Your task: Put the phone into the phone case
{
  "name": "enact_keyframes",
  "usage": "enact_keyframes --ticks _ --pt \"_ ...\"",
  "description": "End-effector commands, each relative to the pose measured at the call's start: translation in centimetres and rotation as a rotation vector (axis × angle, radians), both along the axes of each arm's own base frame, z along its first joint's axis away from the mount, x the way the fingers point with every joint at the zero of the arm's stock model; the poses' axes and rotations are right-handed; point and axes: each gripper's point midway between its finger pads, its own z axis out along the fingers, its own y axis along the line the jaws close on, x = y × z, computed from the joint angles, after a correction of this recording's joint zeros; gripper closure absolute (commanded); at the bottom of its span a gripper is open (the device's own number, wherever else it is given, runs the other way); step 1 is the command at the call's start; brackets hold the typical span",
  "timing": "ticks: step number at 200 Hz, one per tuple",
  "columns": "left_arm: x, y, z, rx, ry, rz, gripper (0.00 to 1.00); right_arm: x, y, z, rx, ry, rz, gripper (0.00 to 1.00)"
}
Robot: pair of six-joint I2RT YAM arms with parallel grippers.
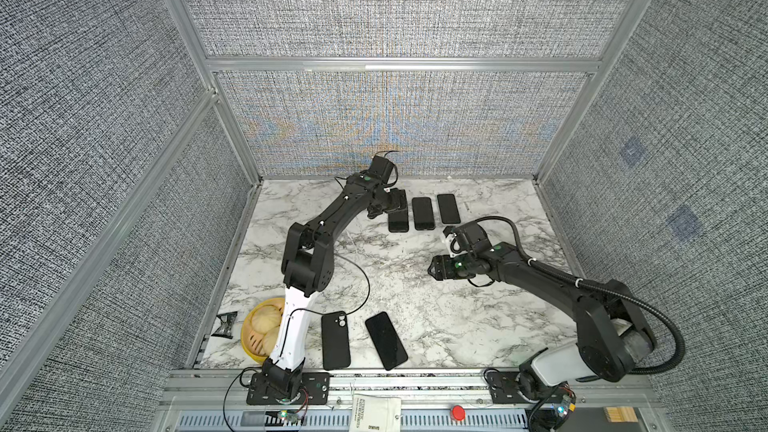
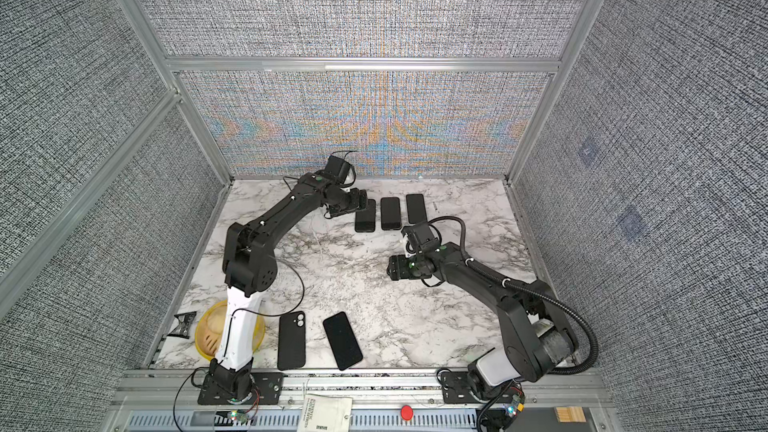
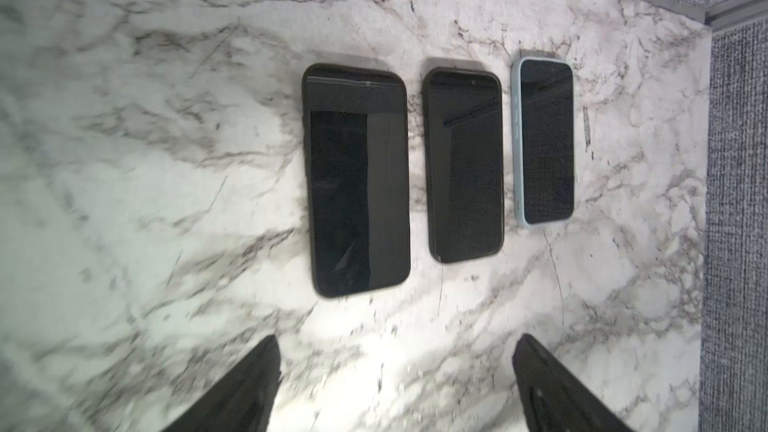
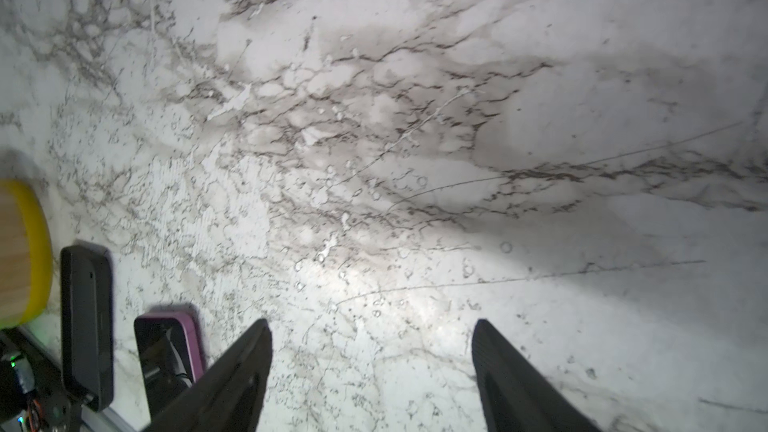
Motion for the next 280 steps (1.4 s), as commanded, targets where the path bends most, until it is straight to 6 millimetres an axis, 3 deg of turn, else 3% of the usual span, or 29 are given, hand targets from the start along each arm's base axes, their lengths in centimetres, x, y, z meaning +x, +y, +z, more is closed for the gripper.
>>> enact_keyframes --ticks 1,26,48,56,99,128,161,220,253,280 --pt "-2.1 2.3 1.2 0.038 -0.035 0.012 0.10 -1.4 1.0 0.4 -0.038 -0.020 0.054 0.22" --pt "-5.7 7.3 0.6 0.128 0.038 0.120 0.09 -3.2 4.7 1.6 -0.040 -0.095 0.155 0.22" --pt "-8.3 11.3 -0.4 0.203 0.109 0.185 0.09 -4.9 8.7 2.0 -0.064 -0.150 0.263 0.25" --pt "-9.0 12.4 -0.5 0.196 0.124 0.207 0.09 -5.0 10.7 3.0 -0.055 -0.182 0.296 0.27" --pt "-11.5 18.5 -0.7 0.142 0.172 0.353 0.10 -8.3 18.8 2.1 -0.161 -0.270 0.512 0.36" --pt "-12.5 21.7 -1.0 0.082 0.210 0.434 0.10 -10.3 22.6 1.1 -0.210 -0.328 0.635 0.40" --pt "-13.1 23.5 -1.9 0.008 0.242 0.488 0.10 -11.6 24.9 -0.9 -0.247 -0.340 0.710 0.45" --pt "-13.7 24.2 -1.9 0.002 0.224 0.501 0.10 -12.0 26.4 -3.9 -0.280 -0.296 0.749 0.57" --pt "-13.9 24.5 -2.1 -0.002 0.226 0.514 0.10 -11.3 26.5 -5.5 -0.317 -0.285 0.743 0.68" --pt "-13.8 24.5 -2.1 -0.007 0.227 0.512 0.10 -10.5 26.4 -6.3 -0.316 -0.260 0.717 0.83"
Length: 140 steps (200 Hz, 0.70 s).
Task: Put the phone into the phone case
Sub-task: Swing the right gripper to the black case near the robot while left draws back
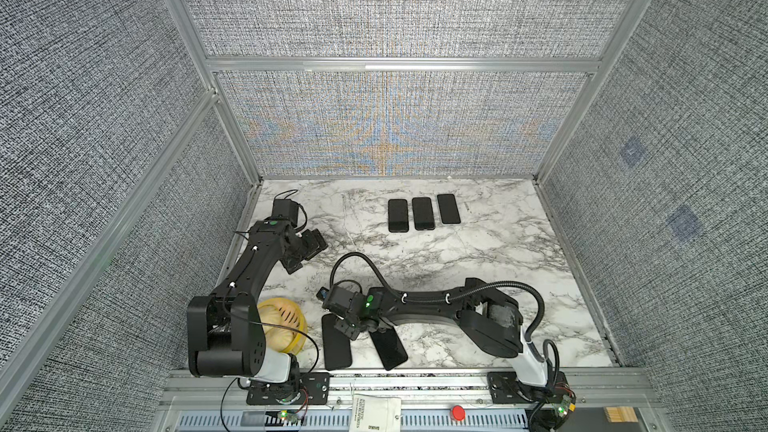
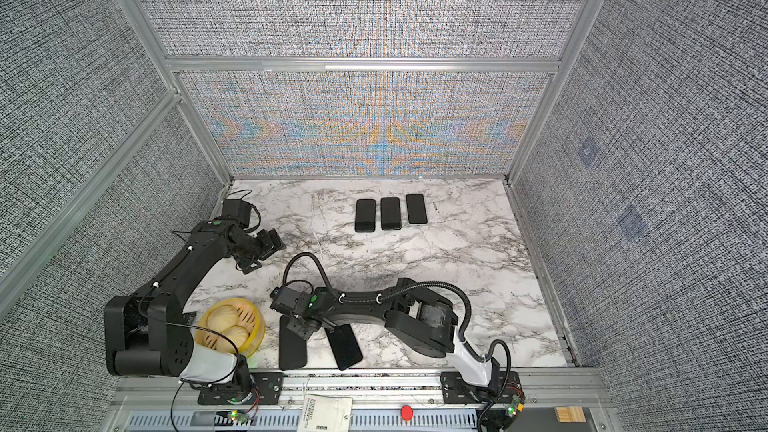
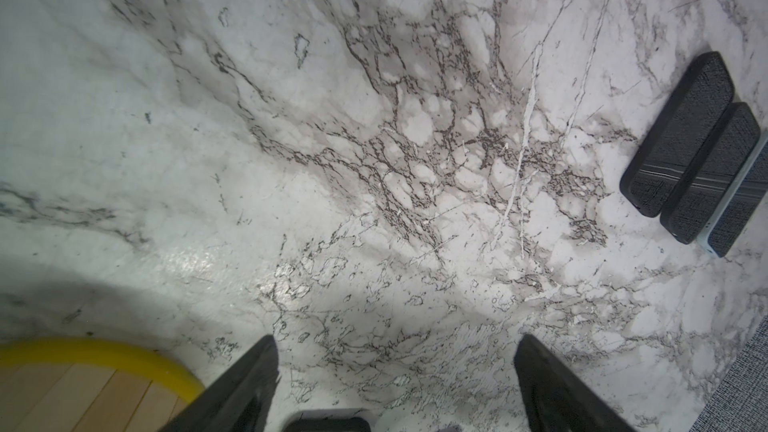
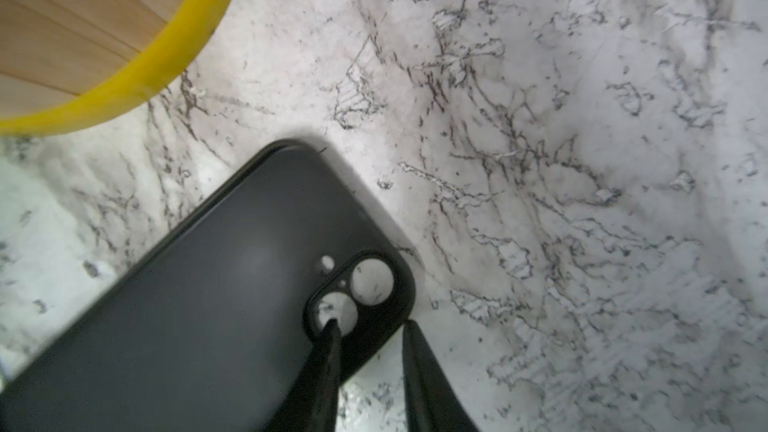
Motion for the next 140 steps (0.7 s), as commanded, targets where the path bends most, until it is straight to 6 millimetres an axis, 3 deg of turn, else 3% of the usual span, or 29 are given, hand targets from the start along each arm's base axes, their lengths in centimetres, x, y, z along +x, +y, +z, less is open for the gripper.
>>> enact_keyframes --ticks 1,66,97,140 --pt "0.5 0.0 0.3 -0.008 -0.023 -0.002 0.10 0.7 -0.6 -0.5 -0.020 0.011 -0.025 0.83" --pt "0.8 0.2 -0.2 -0.010 -0.010 0.005 0.10 3.1 -0.5 0.1 0.010 0.009 -0.088 0.96" --pt "0.9 0.0 0.1 -0.022 -0.025 0.003 0.11 6.5 -1.3 1.2 0.054 0.026 -0.183 0.99" --pt "0.2 -0.9 -0.3 -0.070 -0.030 -0.024 0.11 12.0 -4.3 1.7 0.052 -0.009 -0.253 1.00"
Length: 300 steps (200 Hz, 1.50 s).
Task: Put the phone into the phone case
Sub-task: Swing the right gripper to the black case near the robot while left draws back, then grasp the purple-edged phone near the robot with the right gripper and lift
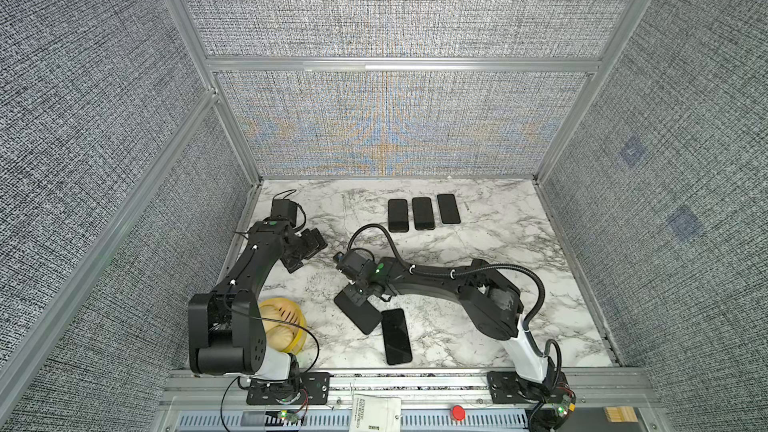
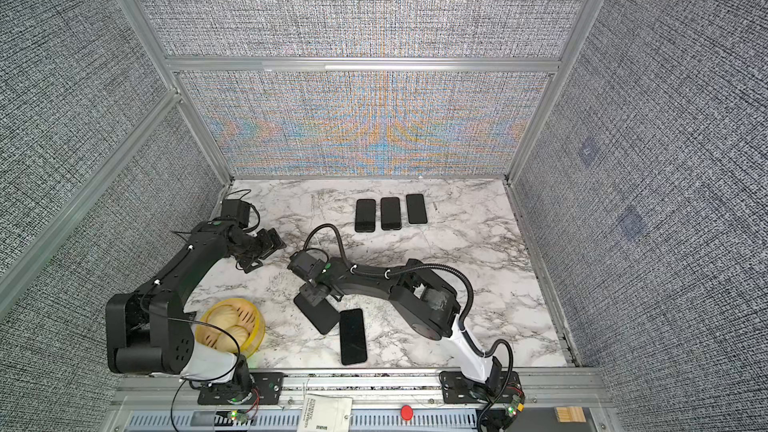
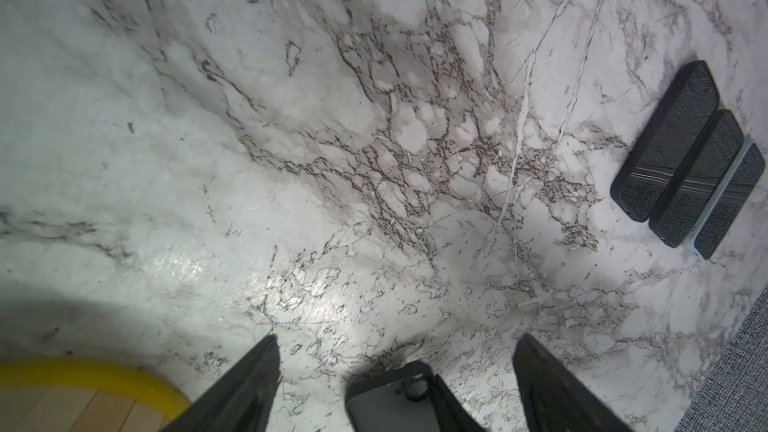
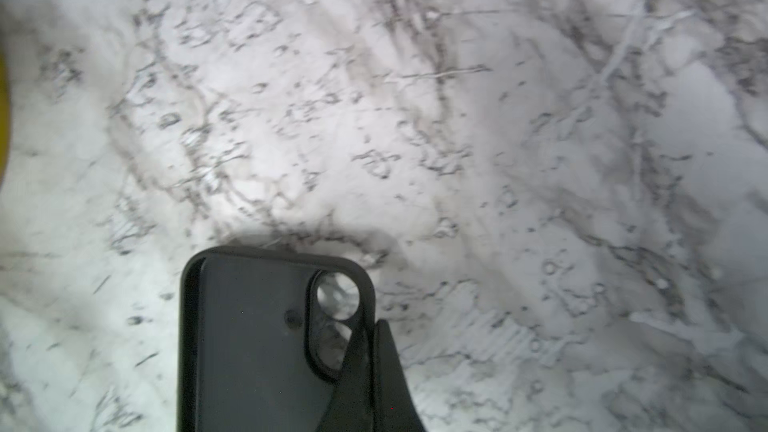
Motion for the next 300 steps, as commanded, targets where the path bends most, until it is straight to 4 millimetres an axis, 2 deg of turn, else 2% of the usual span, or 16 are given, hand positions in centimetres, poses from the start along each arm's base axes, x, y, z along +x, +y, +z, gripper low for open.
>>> enact_keyframes --ticks 1,34,59,79,93,108,128,138,156,173,194,220,238,258,300 --pt "-0.1 -0.8 0.1 -0.043 -0.023 -0.025 0.11 2.4 -1.5 0.4 -0.007 -0.022 -0.023 1.00" --pt "-0.9 -1.8 -1.1 -0.109 -0.025 -0.026 0.12 6.1 -2.5 0.5 -0.007 -0.041 -0.029 1.00" --pt "-1.6 -2.7 -2.3 -0.158 -0.020 -0.028 0.12 7.5 -2.6 0.0 -0.014 -0.040 -0.025 0.95" --pt "-2.1 -3.3 -3.1 -0.173 -0.011 -0.040 0.12 7.8 -2.4 -0.2 -0.018 -0.036 -0.024 0.91" --pt "-2.2 -4.0 -3.4 -0.188 -0.017 -0.054 0.13 7.9 -2.2 -0.2 -0.020 -0.034 -0.025 0.83" --pt "-2.3 -4.7 -3.3 -0.198 -0.026 -0.076 0.13 8.1 -2.4 0.5 -0.036 -0.044 -0.028 0.66" --pt "-2.6 -5.8 -2.9 -0.211 -0.046 -0.115 0.12 8.3 -3.3 2.6 -0.045 -0.077 -0.053 0.52" --pt "-2.8 -6.2 -2.7 -0.212 -0.056 -0.130 0.12 8.1 -4.0 3.8 -0.050 -0.083 -0.082 0.48" --pt "-3.6 -6.8 -2.3 -0.219 -0.066 -0.158 0.12 6.3 -6.0 5.6 -0.058 -0.071 -0.158 0.45" --pt "-4.4 -7.3 -2.2 -0.225 -0.070 -0.178 0.13 3.0 -8.6 6.2 -0.087 -0.039 -0.247 0.42" --pt "-5.2 -7.3 -2.4 -0.227 -0.060 -0.181 0.12 -1.7 -11.7 5.7 -0.142 0.023 -0.353 0.32" --pt "-5.7 -7.3 -2.7 -0.228 -0.049 -0.184 0.12 -6.8 -13.7 4.5 -0.185 0.093 -0.417 0.19" --pt "-6.0 -7.4 -2.7 -0.232 -0.041 -0.190 0.11 -9.2 -13.9 4.0 -0.189 0.128 -0.432 0.12" --pt "-6.1 -7.4 -2.7 -0.234 -0.045 -0.200 0.11 -11.2 -13.1 2.9 -0.162 0.185 -0.432 0.09" --pt "-6.1 -7.5 -2.6 -0.236 -0.054 -0.206 0.11 -12.7 -11.6 1.4 -0.134 0.250 -0.396 0.06"
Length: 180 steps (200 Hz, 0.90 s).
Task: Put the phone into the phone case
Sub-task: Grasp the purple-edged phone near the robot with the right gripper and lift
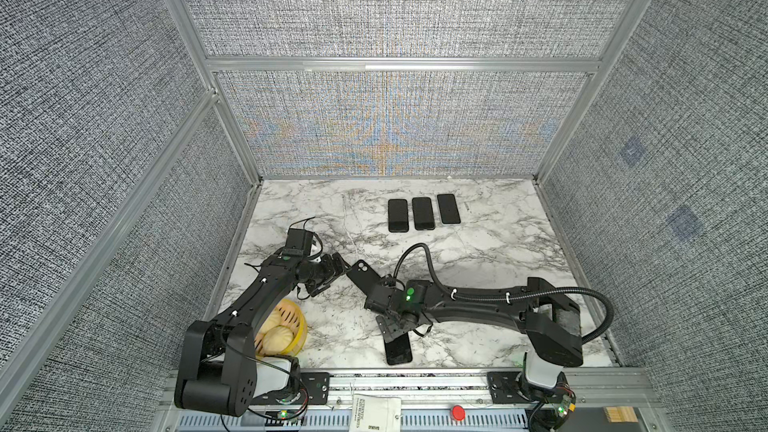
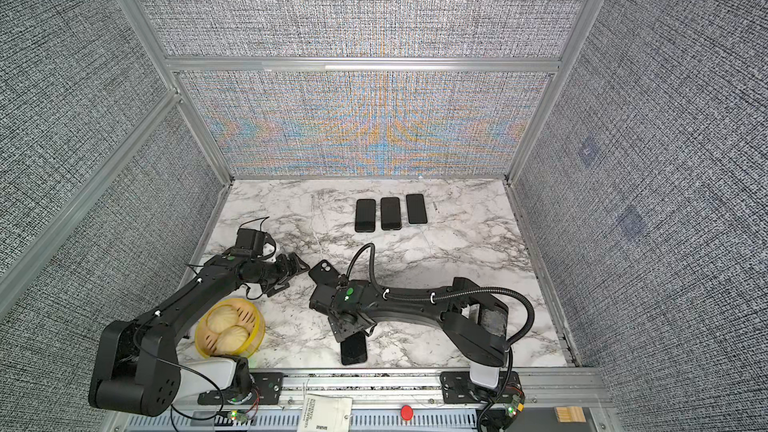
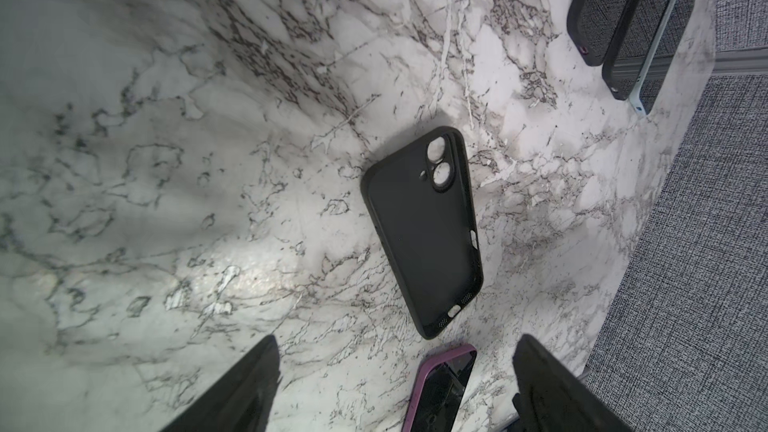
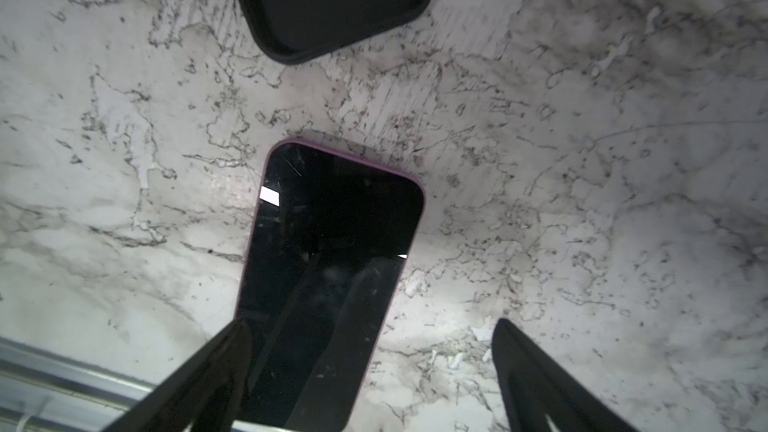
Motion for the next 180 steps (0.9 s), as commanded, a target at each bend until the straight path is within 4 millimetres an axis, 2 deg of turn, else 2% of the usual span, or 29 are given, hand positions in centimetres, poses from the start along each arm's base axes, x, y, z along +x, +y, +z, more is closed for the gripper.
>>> enact_keyframes --ticks 1,59,92,153,180 --pt "0.0 -0.1 0.1 -0.003 -0.011 -0.014 0.11 -0.7 1.0 -0.5 0.056 0.042 -0.024 0.06" --pt "-0.3 0.0 -0.3 -0.001 -0.001 -0.015 0.10 -2.0 1.7 -2.9 0.040 0.099 0.011 0.06" --pt "-0.1 0.0 -0.2 0.001 -0.004 -0.013 0.10 -2.0 0.7 -4.2 -0.038 0.108 0.008 0.07" --pt "0.5 -0.4 -0.6 -0.018 0.008 -0.008 0.10 -0.6 -1.1 -4.0 -0.081 0.057 0.056 0.24" --pt "1.0 -1.8 -0.3 -0.092 -0.005 -0.049 0.12 0.3 -1.2 -3.6 -0.062 0.029 0.140 0.31"
